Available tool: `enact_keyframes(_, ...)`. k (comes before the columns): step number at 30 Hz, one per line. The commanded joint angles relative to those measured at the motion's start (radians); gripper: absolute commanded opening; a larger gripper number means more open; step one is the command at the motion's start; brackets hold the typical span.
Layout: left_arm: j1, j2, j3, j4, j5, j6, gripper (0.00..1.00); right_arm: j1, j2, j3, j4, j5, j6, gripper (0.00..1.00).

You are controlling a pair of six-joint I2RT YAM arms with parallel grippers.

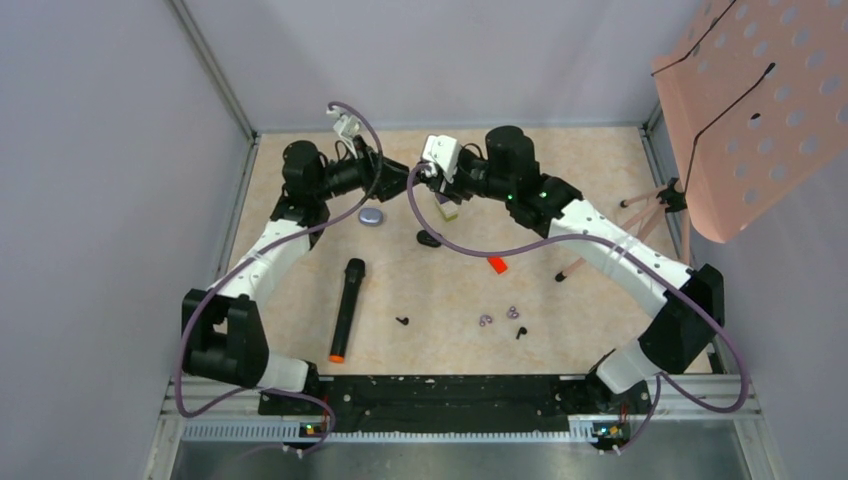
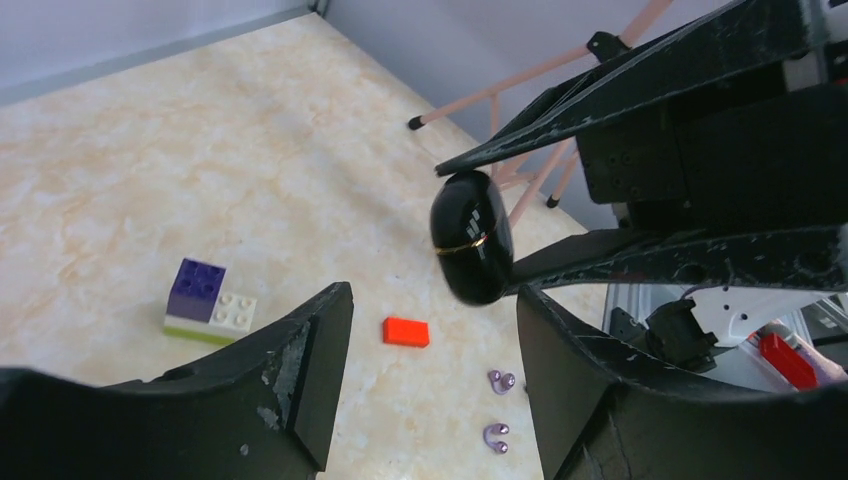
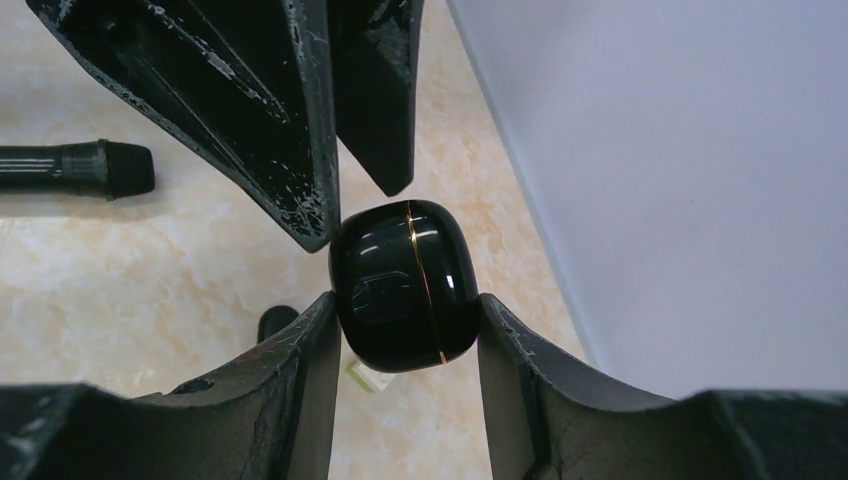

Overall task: Insert the wireless bluetooth earbuds into the charging case
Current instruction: Pick up the charging case at the center of the board.

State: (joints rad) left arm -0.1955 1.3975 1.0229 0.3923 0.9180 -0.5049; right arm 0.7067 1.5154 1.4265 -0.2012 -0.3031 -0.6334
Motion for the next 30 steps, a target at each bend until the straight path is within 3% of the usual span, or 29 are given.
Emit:
enact_keyframes(1, -0.029, 0.049, 0.079, 0.146, 0.076, -0.054, 0.65, 0.006, -0.024, -0.011, 0.036, 0.030, -0.054, 0.22)
enact_keyframes(15, -0.062, 0.202, 0.182, 0.246, 0.162, -0.193, 0.42, 0.007, -0.019, 0.001, 0.095, 0.004, -0.047, 0.22)
enact_keyframes(18, -0.062, 0.222, 0.195, 0.272, 0.194, -0.215, 0.24, 0.007, -0.014, -0.001, 0.101, 0.004, -0.046, 0.25)
enact_keyframes(20, -0.062, 0.232, 0.200, 0.303, 0.213, -0.230, 0.11, 0.006, -0.011, 0.001, 0.082, -0.004, -0.049, 0.37)
enact_keyframes(23, -0.062, 0.231, 0.195, 0.330, 0.241, -0.225, 0.01, -0.019, 0.004, 0.059, -0.076, -0.068, -0.023, 0.51)
enact_keyframes(26, -0.062, 0.213, 0.167, 0.349, 0.279, -0.164, 0.00, -0.113, 0.029, 0.168, -0.310, -0.265, 0.076, 0.60)
enact_keyframes(30, -0.062, 0.163, 0.099, 0.341, 0.326, -0.004, 0.00, -0.196, 0.101, 0.369, -0.571, -0.437, 0.122, 0.62)
